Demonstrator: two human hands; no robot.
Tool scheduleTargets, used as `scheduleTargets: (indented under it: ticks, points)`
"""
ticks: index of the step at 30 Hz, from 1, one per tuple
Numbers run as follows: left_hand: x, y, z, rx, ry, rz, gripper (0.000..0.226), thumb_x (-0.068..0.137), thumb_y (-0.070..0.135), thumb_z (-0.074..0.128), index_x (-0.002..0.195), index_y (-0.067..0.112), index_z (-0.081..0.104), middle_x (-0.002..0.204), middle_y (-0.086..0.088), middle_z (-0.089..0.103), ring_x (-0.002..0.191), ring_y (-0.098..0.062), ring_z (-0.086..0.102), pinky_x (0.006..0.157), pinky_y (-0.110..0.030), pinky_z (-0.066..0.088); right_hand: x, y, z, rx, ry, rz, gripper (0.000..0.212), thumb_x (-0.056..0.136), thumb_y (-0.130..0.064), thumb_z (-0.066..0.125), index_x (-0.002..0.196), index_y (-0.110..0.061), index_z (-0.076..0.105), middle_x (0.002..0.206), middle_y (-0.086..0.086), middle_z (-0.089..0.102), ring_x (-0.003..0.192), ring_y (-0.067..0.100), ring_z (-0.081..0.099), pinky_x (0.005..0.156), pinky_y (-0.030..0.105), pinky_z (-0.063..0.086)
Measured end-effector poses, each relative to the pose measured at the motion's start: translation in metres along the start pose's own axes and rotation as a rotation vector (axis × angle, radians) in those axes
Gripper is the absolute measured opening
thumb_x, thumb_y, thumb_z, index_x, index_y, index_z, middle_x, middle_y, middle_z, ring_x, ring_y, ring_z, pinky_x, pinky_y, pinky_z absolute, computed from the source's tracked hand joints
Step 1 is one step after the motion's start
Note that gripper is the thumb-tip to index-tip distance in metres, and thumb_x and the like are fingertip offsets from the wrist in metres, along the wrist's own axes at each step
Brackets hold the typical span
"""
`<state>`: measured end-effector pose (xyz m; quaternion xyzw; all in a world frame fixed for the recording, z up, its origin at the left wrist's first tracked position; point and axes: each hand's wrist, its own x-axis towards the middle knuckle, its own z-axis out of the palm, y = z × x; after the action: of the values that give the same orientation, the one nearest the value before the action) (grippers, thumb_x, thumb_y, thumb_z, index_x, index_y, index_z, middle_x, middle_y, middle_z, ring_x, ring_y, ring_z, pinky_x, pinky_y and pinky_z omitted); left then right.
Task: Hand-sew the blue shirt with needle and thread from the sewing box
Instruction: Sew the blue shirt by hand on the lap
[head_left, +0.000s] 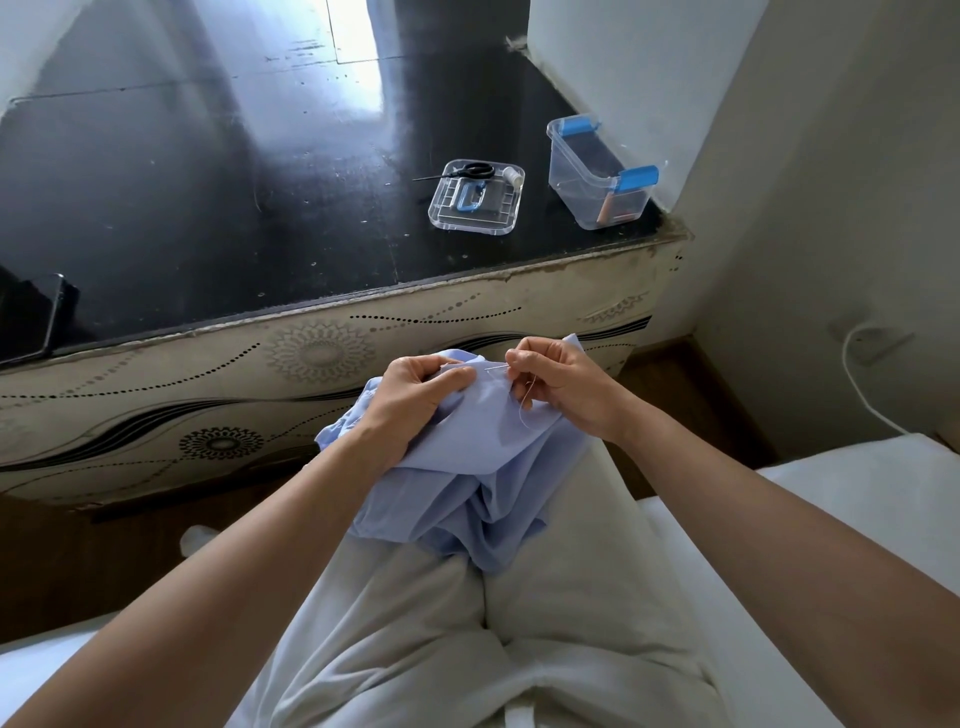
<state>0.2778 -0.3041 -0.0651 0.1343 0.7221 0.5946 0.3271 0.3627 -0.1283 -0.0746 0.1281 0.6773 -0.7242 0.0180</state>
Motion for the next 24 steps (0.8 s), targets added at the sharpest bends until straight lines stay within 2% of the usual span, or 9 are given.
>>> scheduleTargets:
  ticks: [3, 5, 8, 10, 13, 18, 24]
  points:
    - [0.0014, -0.0006, -0.001, -0.048, 0.0, -0.016, 0.018, 0.089, 0.017, 0.068, 0.086, -0.001, 0.072, 0.073, -0.009, 0.06, 0.063, -0.016, 0.051, 0.055, -0.022, 0.043, -0.002, 0.0005, 0.0003, -0.007, -0.01, -0.011, 0.024, 0.101, -0.015, 0.048, 0.081, -0.007, 0.057, 0.074, 0.003, 0.061, 0.064, 0.009, 0.058, 0.064, 0.019, 0.05]
    - [0.0014, 0.0006, -0.0007, -0.081, -0.011, -0.028, 0.018, 0.09, 0.015, 0.066, 0.091, -0.003, 0.071, 0.074, -0.01, 0.063, 0.061, -0.016, 0.053, 0.054, -0.021, 0.045, -0.003, 0.0005, 0.0005, 0.001, -0.01, -0.015, 0.023, 0.101, -0.014, 0.048, 0.081, -0.008, 0.058, 0.073, 0.003, 0.062, 0.066, 0.009, 0.059, 0.065, 0.019, 0.051]
    - [-0.0006, 0.0038, 0.0003, -0.132, -0.039, -0.042, 0.013, 0.091, 0.013, 0.065, 0.087, 0.004, 0.074, 0.075, -0.01, 0.066, 0.061, -0.016, 0.057, 0.055, -0.021, 0.048, -0.0039, -0.0006, 0.0008, 0.033, -0.006, -0.023, 0.023, 0.101, -0.011, 0.049, 0.081, -0.007, 0.059, 0.075, 0.006, 0.063, 0.067, 0.011, 0.059, 0.067, 0.019, 0.051]
    - [-0.0005, 0.0036, 0.0001, -0.169, -0.059, -0.053, 0.014, 0.091, 0.013, 0.065, 0.083, 0.009, 0.076, 0.079, -0.013, 0.068, 0.067, -0.02, 0.059, 0.064, -0.027, 0.049, -0.0042, -0.0003, 0.0007, 0.049, -0.004, -0.031, 0.023, 0.1, -0.01, 0.05, 0.079, -0.006, 0.059, 0.076, 0.009, 0.062, 0.07, 0.014, 0.058, 0.068, 0.019, 0.052]
    - [-0.0004, 0.0028, -0.0001, -0.188, -0.067, -0.068, 0.013, 0.09, 0.012, 0.064, 0.088, 0.006, 0.076, 0.085, -0.017, 0.068, 0.073, -0.024, 0.059, 0.072, -0.032, 0.047, -0.004, 0.0008, 0.0004, 0.053, -0.006, -0.031, 0.022, 0.099, -0.009, 0.051, 0.079, -0.006, 0.059, 0.077, 0.01, 0.063, 0.072, 0.017, 0.058, 0.07, 0.019, 0.052]
    - [0.0002, 0.0029, 0.0003, -0.195, -0.067, -0.068, 0.019, 0.091, 0.011, 0.062, 0.101, -0.001, 0.073, 0.087, -0.017, 0.068, 0.076, -0.024, 0.059, 0.071, -0.03, 0.048, -0.0031, 0.0008, -0.0018, 0.065, 0.013, -0.032, 0.018, 0.099, -0.007, 0.051, 0.082, -0.003, 0.056, 0.079, 0.012, 0.064, 0.072, 0.015, 0.061, 0.07, 0.02, 0.054]
    - [0.0012, 0.003, 0.0008, -0.175, -0.052, -0.068, 0.021, 0.091, 0.015, 0.064, 0.1, -0.003, 0.072, 0.089, -0.018, 0.066, 0.08, -0.026, 0.056, 0.076, -0.036, 0.045, -0.0004, -0.0001, -0.0023, 0.013, 0.024, -0.042, 0.013, 0.099, -0.008, 0.051, 0.089, 0.0, 0.055, 0.08, 0.013, 0.062, 0.07, 0.015, 0.059, 0.07, 0.021, 0.054]
